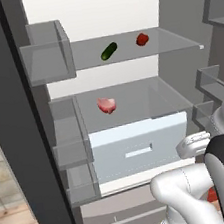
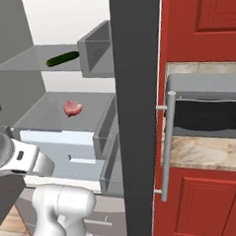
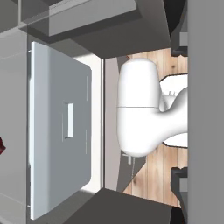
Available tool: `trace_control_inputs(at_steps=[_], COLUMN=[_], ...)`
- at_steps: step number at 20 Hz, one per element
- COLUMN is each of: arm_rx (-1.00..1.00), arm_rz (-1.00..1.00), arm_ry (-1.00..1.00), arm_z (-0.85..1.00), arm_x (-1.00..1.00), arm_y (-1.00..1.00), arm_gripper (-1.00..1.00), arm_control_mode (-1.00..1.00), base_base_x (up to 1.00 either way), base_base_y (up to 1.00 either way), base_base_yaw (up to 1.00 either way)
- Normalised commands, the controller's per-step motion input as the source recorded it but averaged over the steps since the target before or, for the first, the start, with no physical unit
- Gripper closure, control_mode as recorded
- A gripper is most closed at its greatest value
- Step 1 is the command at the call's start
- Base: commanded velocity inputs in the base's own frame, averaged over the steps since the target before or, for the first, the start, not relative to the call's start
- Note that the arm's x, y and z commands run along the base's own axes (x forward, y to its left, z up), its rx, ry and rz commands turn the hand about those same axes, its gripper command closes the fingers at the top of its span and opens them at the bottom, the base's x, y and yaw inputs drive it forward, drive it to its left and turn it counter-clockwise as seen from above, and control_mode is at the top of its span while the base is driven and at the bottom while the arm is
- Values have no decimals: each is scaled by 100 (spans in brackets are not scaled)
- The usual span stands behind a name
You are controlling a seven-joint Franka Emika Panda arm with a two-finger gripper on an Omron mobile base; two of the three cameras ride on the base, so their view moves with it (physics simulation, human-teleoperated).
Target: Gather the bell pepper and cucumber from the fridge and place them on a tray on the dining counter. Then gather the chicken drumstick and steak from the fridge and place them on the other tray.
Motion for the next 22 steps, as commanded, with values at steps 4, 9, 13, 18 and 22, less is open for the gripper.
trace_control_inputs(at_steps=[4, 9, 13, 18, 22], arm_rx=[0, 0, 0, 0, 0], arm_rz=[0, 0, 0, 0, 0], arm_ry=[0, 0, 0, 0, 0], arm_z=[0, 0, 0, 0, 0], arm_x=[0, 0, 0, 0, 0], arm_y=[0, 0, 0, 0, 0], arm_gripper=[-100, -100, -100, -100, -100], arm_control_mode=[100, 100, 100, 100, 100], base_base_x=[57, 59, 61, 23, -13], base_base_y=[5, 8, 14, 10, 7], base_base_yaw=[-8, -6, -5, -8, -8])
